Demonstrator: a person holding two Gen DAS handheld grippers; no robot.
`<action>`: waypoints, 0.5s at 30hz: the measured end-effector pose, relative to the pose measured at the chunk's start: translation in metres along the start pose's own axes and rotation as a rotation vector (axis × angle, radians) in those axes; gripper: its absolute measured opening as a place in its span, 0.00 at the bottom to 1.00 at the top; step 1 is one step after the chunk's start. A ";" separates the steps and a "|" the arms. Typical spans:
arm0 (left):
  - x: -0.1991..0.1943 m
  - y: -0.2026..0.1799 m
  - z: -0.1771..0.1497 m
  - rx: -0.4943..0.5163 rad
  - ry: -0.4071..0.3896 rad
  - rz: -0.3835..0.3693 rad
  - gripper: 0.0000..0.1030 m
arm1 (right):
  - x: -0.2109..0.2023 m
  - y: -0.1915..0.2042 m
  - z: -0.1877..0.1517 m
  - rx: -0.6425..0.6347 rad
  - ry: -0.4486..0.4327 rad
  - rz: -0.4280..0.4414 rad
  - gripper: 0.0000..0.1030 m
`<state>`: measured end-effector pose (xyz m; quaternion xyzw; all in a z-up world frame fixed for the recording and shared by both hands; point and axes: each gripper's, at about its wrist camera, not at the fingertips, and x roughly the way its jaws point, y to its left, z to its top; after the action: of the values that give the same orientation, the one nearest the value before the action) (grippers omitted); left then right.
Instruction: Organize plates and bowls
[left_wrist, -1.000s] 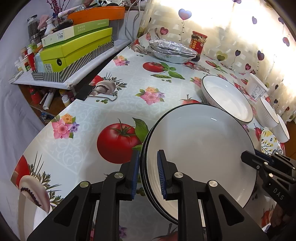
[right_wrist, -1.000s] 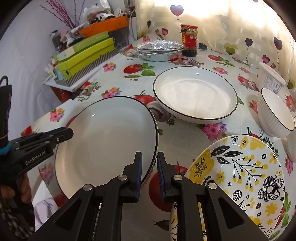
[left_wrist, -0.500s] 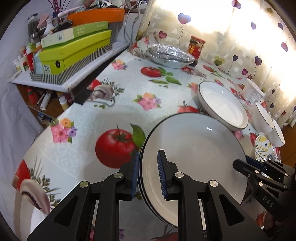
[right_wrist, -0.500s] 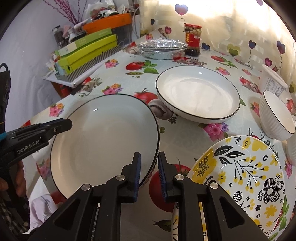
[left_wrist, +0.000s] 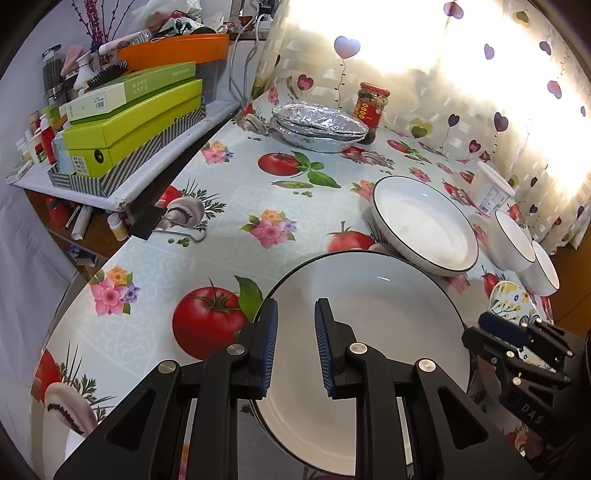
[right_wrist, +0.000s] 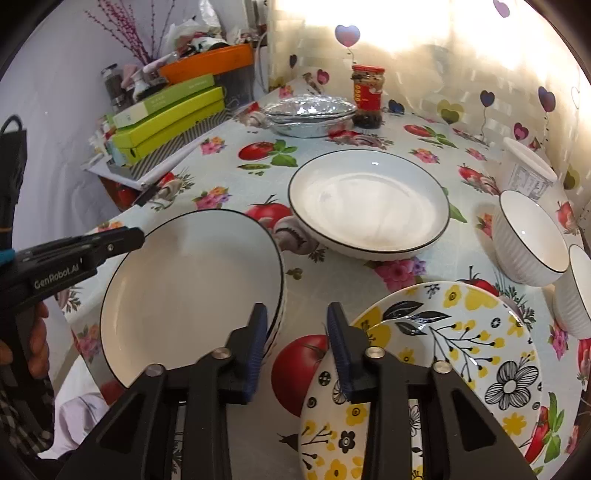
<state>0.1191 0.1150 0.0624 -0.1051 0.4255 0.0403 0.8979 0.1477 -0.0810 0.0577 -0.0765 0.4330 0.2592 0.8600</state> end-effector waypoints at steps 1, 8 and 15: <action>0.000 -0.001 0.000 0.002 0.001 0.000 0.21 | 0.000 0.002 0.000 -0.006 -0.002 0.004 0.19; 0.001 -0.007 0.005 0.017 -0.003 0.003 0.21 | 0.006 0.010 -0.002 -0.034 0.006 0.025 0.10; 0.010 -0.018 0.013 0.032 0.009 -0.008 0.21 | 0.007 0.005 -0.001 -0.029 0.010 0.060 0.10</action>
<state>0.1382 0.0998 0.0652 -0.0928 0.4298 0.0292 0.8976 0.1475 -0.0743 0.0522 -0.0774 0.4354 0.2908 0.8485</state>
